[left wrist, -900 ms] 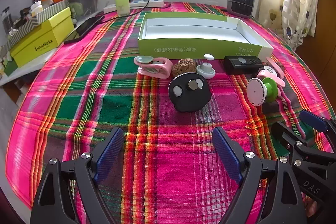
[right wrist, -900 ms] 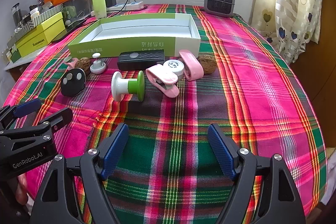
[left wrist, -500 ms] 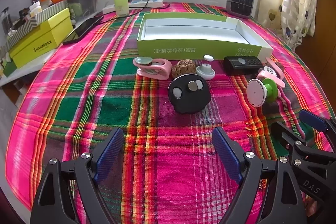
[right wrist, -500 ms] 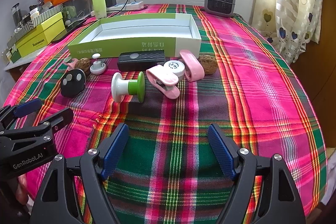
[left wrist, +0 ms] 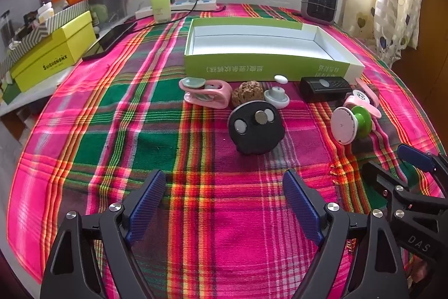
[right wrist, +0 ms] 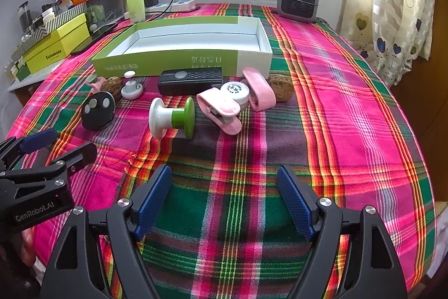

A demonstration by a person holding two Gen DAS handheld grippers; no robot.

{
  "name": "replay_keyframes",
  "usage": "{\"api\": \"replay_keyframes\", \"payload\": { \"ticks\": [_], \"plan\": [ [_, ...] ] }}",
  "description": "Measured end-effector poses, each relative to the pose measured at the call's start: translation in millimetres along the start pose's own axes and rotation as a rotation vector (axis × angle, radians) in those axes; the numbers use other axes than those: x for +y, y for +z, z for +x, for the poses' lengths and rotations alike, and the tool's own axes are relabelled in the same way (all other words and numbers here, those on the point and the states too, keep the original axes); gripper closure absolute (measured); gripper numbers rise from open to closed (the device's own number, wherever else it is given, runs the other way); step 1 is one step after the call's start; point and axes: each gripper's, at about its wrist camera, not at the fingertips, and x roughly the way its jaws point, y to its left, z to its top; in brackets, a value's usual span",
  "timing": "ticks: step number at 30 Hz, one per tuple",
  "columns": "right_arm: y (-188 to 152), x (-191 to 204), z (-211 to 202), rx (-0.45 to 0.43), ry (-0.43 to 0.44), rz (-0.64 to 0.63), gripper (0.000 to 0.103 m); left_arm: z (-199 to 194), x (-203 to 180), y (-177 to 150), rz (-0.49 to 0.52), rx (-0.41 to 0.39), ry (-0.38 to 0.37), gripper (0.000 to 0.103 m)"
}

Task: Organize objects
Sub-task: 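Move the right gripper toward the white spool with green flange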

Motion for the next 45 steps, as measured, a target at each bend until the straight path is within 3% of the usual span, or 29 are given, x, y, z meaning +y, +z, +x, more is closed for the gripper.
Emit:
{"api": "replay_keyframes", "payload": {
  "ticks": [15, 20, 27, 45],
  "plan": [
    [1, 0, 1, -0.002, 0.004, -0.001, 0.025, 2, 6, 3, -0.011, -0.003, -0.009, 0.017],
    [4, -4, 0, -0.004, 0.07, 0.033, 0.025, -1, 19, 2, -0.059, -0.016, -0.065, 0.019],
    [16, 4, 0, -0.031, 0.119, 0.02, 0.025, -1, 29, 4, -0.078, -0.02, -0.054, 0.02],
    [34, 13, 17, -0.002, 0.148, 0.004, 0.049, -2, 28, 19, -0.057, -0.049, -0.122, 0.02]
  ]
}}
